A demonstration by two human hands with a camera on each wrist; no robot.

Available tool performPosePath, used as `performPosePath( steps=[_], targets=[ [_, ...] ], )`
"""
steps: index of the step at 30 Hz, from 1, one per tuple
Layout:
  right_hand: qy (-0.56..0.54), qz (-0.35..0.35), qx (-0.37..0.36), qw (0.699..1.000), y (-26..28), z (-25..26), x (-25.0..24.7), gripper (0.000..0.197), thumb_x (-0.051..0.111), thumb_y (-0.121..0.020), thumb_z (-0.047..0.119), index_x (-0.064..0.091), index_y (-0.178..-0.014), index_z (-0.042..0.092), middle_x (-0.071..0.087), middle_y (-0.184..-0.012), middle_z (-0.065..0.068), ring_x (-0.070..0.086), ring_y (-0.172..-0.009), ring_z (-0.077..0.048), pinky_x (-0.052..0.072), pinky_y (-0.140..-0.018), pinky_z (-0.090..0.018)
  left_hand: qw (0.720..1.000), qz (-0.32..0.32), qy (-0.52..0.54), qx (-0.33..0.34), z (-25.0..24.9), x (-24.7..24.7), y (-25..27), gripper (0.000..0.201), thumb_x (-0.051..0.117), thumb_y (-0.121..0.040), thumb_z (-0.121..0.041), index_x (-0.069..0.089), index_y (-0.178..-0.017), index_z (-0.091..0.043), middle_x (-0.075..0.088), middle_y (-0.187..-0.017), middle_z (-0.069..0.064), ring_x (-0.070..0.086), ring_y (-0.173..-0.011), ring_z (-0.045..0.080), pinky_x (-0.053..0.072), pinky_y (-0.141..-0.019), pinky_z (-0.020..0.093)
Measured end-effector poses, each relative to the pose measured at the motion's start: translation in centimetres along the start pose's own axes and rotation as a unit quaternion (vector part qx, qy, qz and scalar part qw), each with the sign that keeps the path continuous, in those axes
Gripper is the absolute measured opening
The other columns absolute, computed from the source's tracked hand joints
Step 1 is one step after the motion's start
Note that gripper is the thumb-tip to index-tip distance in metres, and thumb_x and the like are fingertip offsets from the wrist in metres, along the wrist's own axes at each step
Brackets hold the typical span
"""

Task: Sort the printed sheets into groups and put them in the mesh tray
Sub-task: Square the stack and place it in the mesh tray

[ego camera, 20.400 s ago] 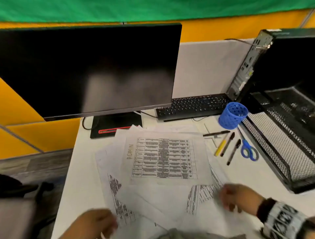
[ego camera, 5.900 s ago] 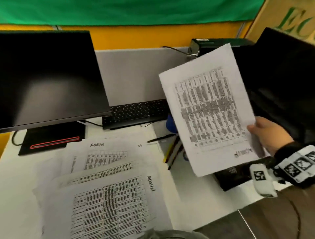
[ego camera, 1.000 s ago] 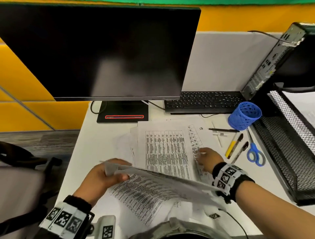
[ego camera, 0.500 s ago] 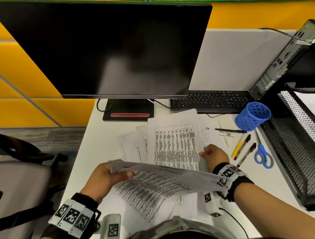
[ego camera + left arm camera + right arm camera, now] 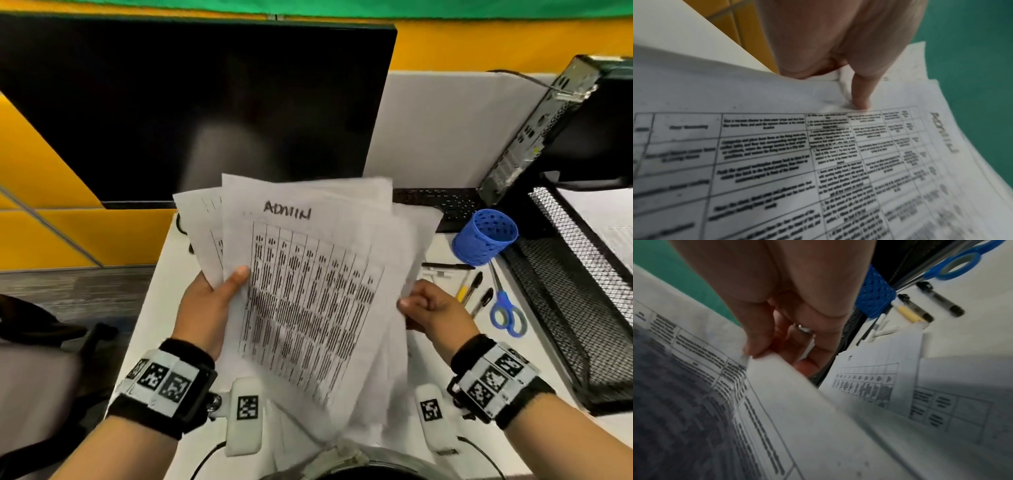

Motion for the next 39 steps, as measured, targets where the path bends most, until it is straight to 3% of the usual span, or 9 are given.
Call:
performPosePath(
  steps=[5, 9, 11, 14, 17, 23, 27, 31, 39],
  targets=[
    [-0.003, -0.031, -0.016, 0.999, 0.3, 1.6, 1.5, 0.023, 0.044, -0.096, 0.023, 0.061, -0.083, 0.015, 0.066, -0.077, -0.003, 0.057, -0.071, -0.022, 0.043, -0.069, -0.033, 0.999, -0.043, 0.005, 0.024, -1.1, 1.5, -0.6, 0.04, 0.059, -0.09, -0.019, 0.053, -0.129, -0.02, 0.067, -0.119, 0.002, 0.064, -0.108, 0.02, 0.048, -0.099, 0.042],
    [-0.029, -0.05, -0.041, 0.997, 0.5, 4.1, 2.3, 0.046, 0.045, -0.079, 0.063, 0.064, -0.103, 0.029, 0.069, -0.112, -0.003, 0.062, -0.108, -0.021, 0.045, -0.098, -0.04, 0.996, -0.072, 0.012, 0.057, -2.9, 2.2, -0.3, 0.049, 0.057, -0.091, -0.016, 0.043, -0.137, -0.021, 0.062, -0.124, -0.001, 0.059, -0.113, 0.016, 0.044, -0.103, 0.039],
    [0.047, -0.059, -0.092, 0.993, 0.6, 5.9, 2.8, 0.016, 0.05, -0.091, 0.039, 0.061, -0.1, 0.032, 0.068, -0.109, 0.003, 0.061, -0.108, -0.018, 0.044, -0.101, -0.04, 0.995, -0.066, -0.001, 0.081, -4.0, 2.8, 0.4, 0.051, 0.058, -0.09, -0.017, 0.04, -0.138, -0.02, 0.062, -0.125, -0.003, 0.058, -0.114, 0.014, 0.043, -0.104, 0.036],
    [0.068, -0.077, -0.159, 0.982, 1.0, 7.7, 3.0, 0.03, 0.043, -0.095, 0.006, 0.055, -0.094, 0.034, 0.066, -0.102, 0.014, 0.061, -0.102, -0.003, 0.046, -0.094, -0.019, 0.993, -0.044, -0.004, 0.111, -5.1, 3.5, 1.7, 0.051, 0.065, -0.083, -0.021, 0.05, -0.132, -0.018, 0.066, -0.121, -0.003, 0.061, -0.112, 0.014, 0.046, -0.101, 0.037],
    [0.062, -0.094, -0.187, 0.976, 1.7, 7.8, 3.0, 0.027, 0.048, -0.094, 0.008, 0.054, -0.109, 0.029, 0.064, -0.105, 0.018, 0.059, -0.096, 0.01, 0.046, -0.083, -0.006, 0.993, -0.008, -0.01, 0.118, -4.9, 3.6, 2.5, 0.046, 0.072, -0.066, -0.028, 0.064, -0.111, -0.021, 0.073, -0.101, -0.016, 0.066, -0.098, 0.0, 0.053, -0.086, 0.017],
    [0.086, -0.092, -0.13, 0.984, 1.3, 4.8, 3.2, 0.018, 0.057, -0.09, 0.009, 0.054, -0.106, 0.014, 0.066, -0.103, -0.012, 0.062, -0.101, -0.02, 0.048, -0.095, -0.04, 0.992, 0.075, -0.056, 0.087, -2.6, 4.3, 2.8, 0.036, 0.076, -0.066, -0.003, 0.062, -0.098, -0.013, 0.07, -0.089, -0.004, 0.067, -0.076, -0.004, 0.052, -0.063, 0.01],
    [0.08, -0.073, -0.154, 0.982, 1.5, 6.5, 4.6, 0.031, 0.048, -0.094, 0.007, 0.054, -0.116, 0.028, 0.061, -0.102, 0.025, 0.055, -0.094, 0.019, 0.045, -0.089, -0.01, 0.991, 0.045, -0.06, 0.111, -3.8, 5.2, 2.6, 0.036, 0.078, -0.061, -0.023, 0.068, -0.095, -0.029, 0.074, -0.086, -0.021, 0.067, -0.087, -0.006, 0.054, -0.073, 0.011],
    [0.04, -0.077, -0.186, 0.979, 1.9, 7.5, 4.6, 0.04, 0.051, -0.092, 0.007, 0.048, -0.107, 0.043, 0.063, -0.107, 0.024, 0.057, -0.103, 0.013, 0.045, -0.089, -0.009, 0.986, 0.005, -0.081, 0.147, -5.1, 5.2, 2.5, 0.054, 0.078, -0.062, -0.033, 0.064, -0.113, -0.022, 0.072, -0.102, -0.012, 0.066, -0.096, -0.002, 0.054, -0.078, 0.015],
    [-0.026, -0.087, -0.236, 0.968, 2.1, 10.8, 3.5, 0.024, 0.062, -0.086, 0.017, 0.052, -0.106, 0.027, 0.065, -0.108, 0.007, 0.063, -0.104, -0.006, 0.051, -0.089, -0.024, 0.984, -0.047, -0.1, 0.14, -3.2, 3.9, 2.0, 0.045, 0.069, -0.082, -0.02, 0.05, -0.122, -0.026, 0.065, -0.113, -0.015, 0.06, -0.107, 0.0, 0.049, -0.092, 0.027]
  ],
)
Point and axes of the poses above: each hand's wrist, its own y-axis away from the middle knuckle, its own x-axis out of the palm, z = x × y, the point moved 6 cm from there along -y, towards the middle knuckle
